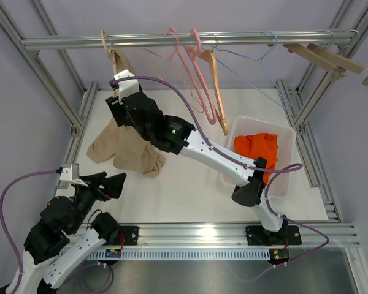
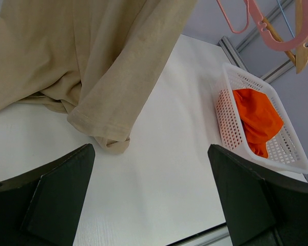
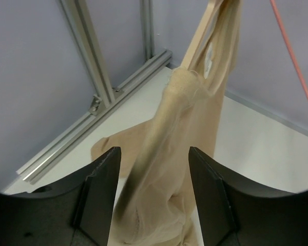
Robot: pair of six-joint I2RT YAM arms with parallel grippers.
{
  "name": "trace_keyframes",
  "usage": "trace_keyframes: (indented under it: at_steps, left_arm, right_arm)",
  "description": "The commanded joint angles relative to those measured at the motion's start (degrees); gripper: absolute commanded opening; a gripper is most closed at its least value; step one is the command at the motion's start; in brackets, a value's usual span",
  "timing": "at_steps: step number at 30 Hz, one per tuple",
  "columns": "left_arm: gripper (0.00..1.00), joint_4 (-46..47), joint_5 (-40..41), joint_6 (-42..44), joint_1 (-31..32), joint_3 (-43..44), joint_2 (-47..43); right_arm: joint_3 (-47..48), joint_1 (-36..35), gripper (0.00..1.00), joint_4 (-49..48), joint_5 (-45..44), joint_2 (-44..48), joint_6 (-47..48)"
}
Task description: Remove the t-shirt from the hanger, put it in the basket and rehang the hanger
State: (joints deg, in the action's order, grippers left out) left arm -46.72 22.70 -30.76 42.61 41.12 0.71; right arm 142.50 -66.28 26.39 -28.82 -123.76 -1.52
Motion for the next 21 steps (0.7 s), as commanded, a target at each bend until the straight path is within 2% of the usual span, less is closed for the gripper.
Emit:
trace_keyframes:
  at_steps: [1,6,14,15,16,17,21]
  left_arm:
    - [0.99,2.3,-0.1,-0.7,-0.4,0.1,-5.4]
    - [0.99,2.3,-0.3,-0.5,-0.5,0.3,-4.8]
    - [0.99,2.3,-0.6,-0.8,-0.5,0.2,-4.9]
    - [0.99,2.4,-0.6,-0.8,-0.5,0.2,-4.9]
    - [0.99,2.3,-0.6,-0.8,-0.5,0.2,-4.9]
    - [0.99,2.4,-0.5,-0.8,-0.5,0.2,-5.0]
    - [0.99,2.3,-0.6,-1.0,-0.5,0.1,-5.2]
  right_arm:
    - [1.9,-0.4,0.61,-3.4,-6.0,-1.1,5.4]
    - [1.9,-0.3,0.50,-3.3,-7.0,-2.0,6.7]
    - [1.9,-0.4,0.48,-2.8,-6.9,-2.7,6.6]
    - [1.9,-0.3,0.46,-2.8,-7.0,-2.8,7.0]
    - [2.3,-0.3,0.38,-2.7,-7.1,-3.2,7.0]
    - [2.4,-0.2,0.35,-2.7,-7.2,-3.4,7.0]
    - [3.2,0.1,0.34,-2.2,-6.8,-3.6,6.4]
